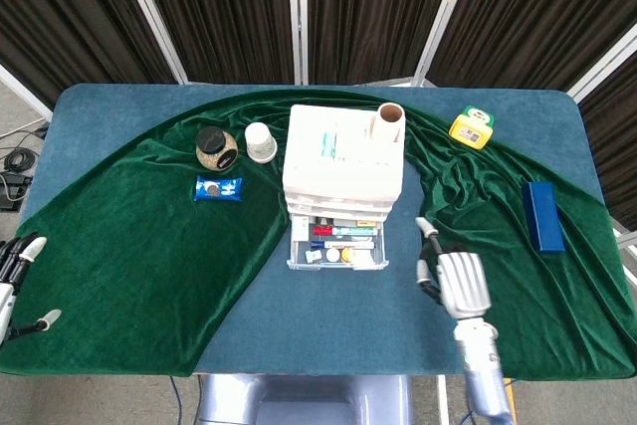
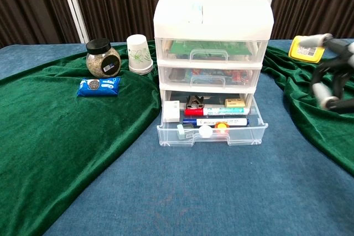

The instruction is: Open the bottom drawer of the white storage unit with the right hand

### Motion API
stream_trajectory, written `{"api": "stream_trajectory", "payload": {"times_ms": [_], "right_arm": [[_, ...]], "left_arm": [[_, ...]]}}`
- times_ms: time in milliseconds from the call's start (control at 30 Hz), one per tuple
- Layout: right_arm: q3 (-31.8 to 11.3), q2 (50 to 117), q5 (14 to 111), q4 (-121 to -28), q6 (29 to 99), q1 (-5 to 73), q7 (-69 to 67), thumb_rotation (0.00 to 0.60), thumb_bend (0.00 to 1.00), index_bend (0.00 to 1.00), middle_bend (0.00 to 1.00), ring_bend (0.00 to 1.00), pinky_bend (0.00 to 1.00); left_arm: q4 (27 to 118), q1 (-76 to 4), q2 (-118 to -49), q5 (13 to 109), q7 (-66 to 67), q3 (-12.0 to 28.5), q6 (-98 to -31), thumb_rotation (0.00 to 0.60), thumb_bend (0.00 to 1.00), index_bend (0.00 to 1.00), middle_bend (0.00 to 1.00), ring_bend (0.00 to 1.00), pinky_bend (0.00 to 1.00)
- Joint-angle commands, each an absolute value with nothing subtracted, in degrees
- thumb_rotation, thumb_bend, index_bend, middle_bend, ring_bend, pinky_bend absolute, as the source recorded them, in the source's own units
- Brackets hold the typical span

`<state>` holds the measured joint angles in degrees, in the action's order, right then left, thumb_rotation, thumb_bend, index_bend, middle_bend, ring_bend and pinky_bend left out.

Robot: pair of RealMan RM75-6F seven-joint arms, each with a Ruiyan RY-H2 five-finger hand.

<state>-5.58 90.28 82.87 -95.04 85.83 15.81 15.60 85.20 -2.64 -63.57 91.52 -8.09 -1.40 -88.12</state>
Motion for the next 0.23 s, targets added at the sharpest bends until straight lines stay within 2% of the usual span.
{"api": "stream_trajectory", "payload": {"times_ms": [33,133,233], "right_arm": [[-2.25,81.77,87.85,-97.27,89.74,12.16,10.49,0.600,0.37,0.11,0.16,0.21,0.10],[-0.71,77.33,89.56,-96.92,91.27,10.38,7.64,0.600,0.34,0.07,0.03,0.04,0.01],[0.12,74.52,90.33,-95.80,92.75,8.74,5.47,0.600,0.33,0.06,0.00,0.00,0.00]], "left_arm": [[85.20,-2.37,-64.35,91.54,-6.29,-1.25,-88.73,0.600,0.13,0.00,0.00,0.00,0.00],[85.27,-2.19,-64.84,91.48,-4.86,-1.19,-88.98,0.600,0.13,0.00,0.00,0.00,0.00],[85.36,-2.06,-65.18,91.51,-3.84,-1.19,-89.18,0.600,0.13,0.00,0.00,0.00,0.00]]}}
